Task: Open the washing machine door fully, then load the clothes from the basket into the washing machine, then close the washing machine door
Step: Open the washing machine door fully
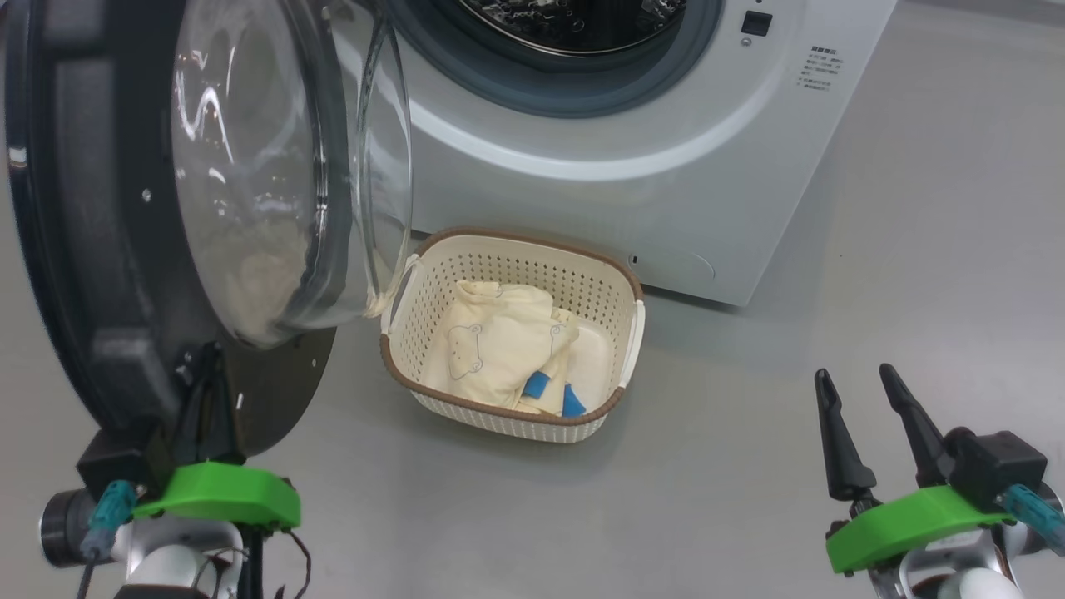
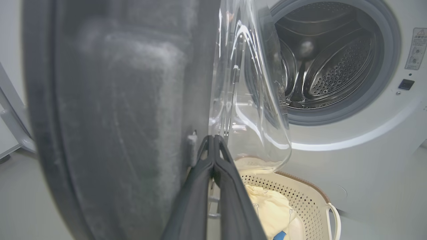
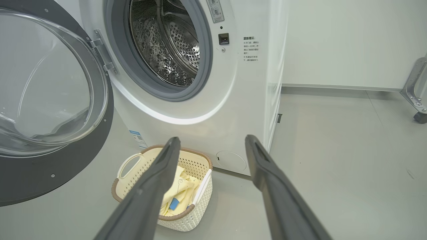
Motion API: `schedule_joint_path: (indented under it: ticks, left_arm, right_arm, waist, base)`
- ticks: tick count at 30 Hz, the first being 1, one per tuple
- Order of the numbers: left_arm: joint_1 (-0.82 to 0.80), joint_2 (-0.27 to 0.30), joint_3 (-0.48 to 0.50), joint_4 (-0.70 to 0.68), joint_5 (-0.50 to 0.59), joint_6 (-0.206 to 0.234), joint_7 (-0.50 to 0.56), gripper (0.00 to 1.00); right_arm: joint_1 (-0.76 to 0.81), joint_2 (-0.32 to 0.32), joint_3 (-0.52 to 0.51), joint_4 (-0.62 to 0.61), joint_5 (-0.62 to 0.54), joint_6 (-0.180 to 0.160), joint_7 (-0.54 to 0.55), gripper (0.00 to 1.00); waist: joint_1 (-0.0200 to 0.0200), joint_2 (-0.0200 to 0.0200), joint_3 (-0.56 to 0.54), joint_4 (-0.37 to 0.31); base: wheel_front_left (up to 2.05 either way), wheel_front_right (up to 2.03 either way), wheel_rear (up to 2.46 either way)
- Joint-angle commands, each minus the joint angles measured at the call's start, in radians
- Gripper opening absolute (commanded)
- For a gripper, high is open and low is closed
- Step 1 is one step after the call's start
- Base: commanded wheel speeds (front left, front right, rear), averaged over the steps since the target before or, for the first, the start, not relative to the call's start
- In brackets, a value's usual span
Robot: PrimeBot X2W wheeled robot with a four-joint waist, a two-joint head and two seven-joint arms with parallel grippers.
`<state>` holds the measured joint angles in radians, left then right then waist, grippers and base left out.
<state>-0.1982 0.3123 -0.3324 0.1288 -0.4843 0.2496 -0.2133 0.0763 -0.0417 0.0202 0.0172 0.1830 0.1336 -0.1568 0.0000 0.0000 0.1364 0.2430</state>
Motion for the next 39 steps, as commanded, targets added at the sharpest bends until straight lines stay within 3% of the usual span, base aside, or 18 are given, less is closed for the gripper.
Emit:
schedule_joint_path:
  ticks: [1,20,39]
  left_arm:
    - [-0.029,0.041,0.073,-0.013,-0.015,0.219,-0.013,0.00]
    - [-0.122,0.077,0.232,0.151,-0.077,0.198,-0.043,0.00]
    - [-0.314,0.092,0.340,0.401,-0.039,0.101,-0.048,0.00]
  right_arm:
    - [-0.033,-0.009,0.016,-0.036,-0.002,-0.003,0.002,1.00]
    - [-0.061,-0.009,0.023,-0.032,0.014,-0.003,0.006,1.00]
    - [-0.092,-0.009,0.028,-0.051,0.005,-0.003,0.017,1.00]
  waist:
    - [0.0000,0.0000,0.004,-0.002]
    - [0.0000,0.0000,0.052,-0.018]
    - [0.0000,0.0000,0.105,-0.052]
  base:
    - [0.00,0.00,0.00]
    - [0.00,0.00,0.00]
    - [0.00,0.00,0.00]
